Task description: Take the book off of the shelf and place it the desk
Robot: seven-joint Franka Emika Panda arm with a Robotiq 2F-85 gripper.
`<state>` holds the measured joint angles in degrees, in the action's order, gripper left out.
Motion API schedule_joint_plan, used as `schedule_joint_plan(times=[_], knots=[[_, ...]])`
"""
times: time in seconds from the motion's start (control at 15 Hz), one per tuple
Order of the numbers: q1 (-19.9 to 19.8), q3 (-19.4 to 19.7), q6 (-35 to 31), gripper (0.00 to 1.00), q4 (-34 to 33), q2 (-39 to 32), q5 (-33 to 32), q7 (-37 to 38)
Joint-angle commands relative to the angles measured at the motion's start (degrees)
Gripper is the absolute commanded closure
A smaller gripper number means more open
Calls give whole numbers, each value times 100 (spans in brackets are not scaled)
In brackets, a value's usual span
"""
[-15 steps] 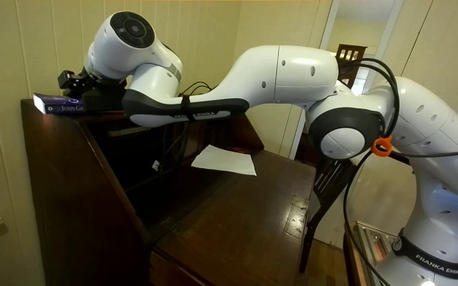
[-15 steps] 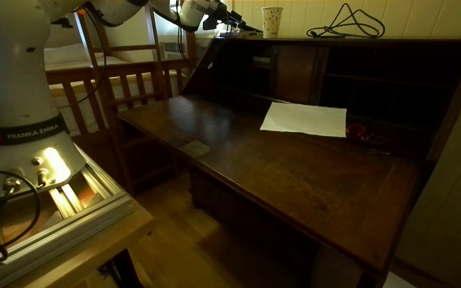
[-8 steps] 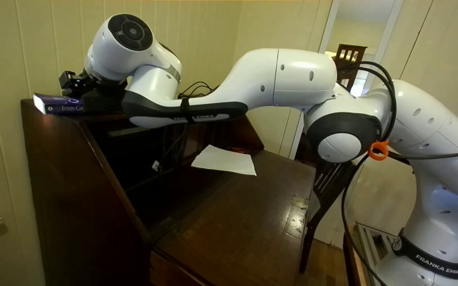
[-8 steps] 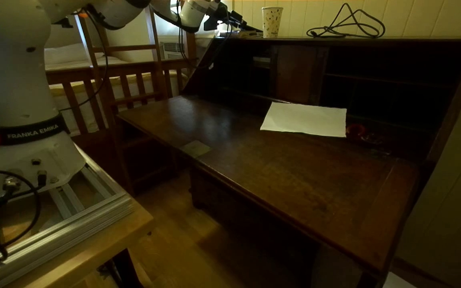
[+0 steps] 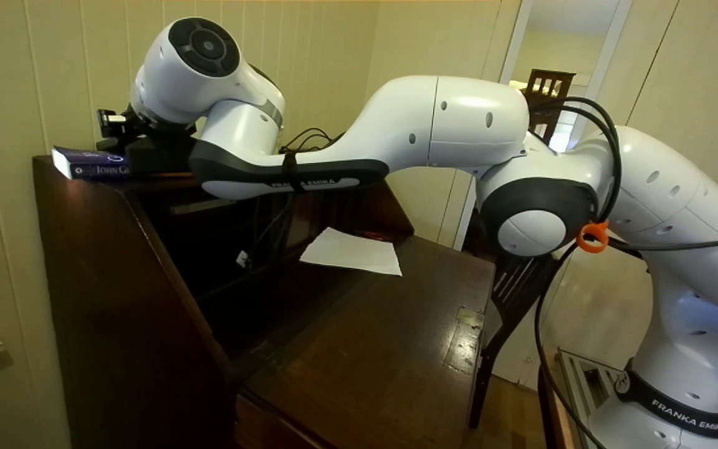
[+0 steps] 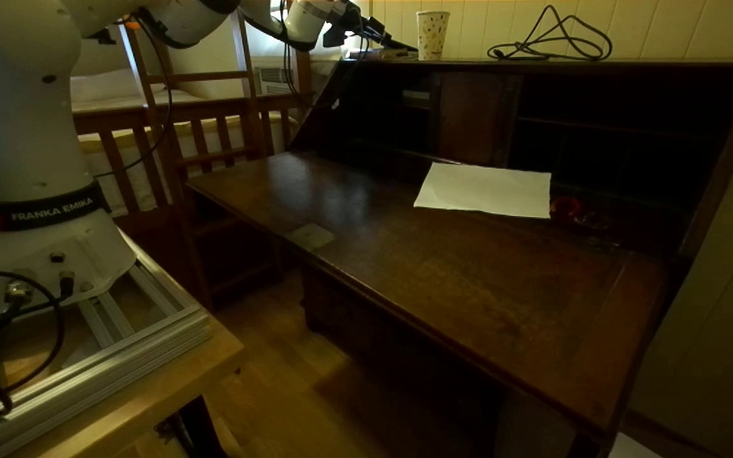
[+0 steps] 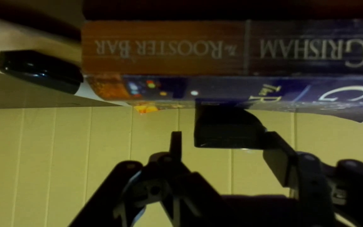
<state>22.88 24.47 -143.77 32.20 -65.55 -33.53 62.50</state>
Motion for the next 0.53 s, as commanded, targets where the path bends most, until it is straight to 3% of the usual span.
schedule_joint_plan(times=[0.0, 0.33, 0.47], knots=[[-51, -7, 46, 62, -254, -147, 63, 7], [-36, -17, 116, 97, -214, -99, 77, 20], [-25, -92, 51, 100, -116, 18, 106, -101]])
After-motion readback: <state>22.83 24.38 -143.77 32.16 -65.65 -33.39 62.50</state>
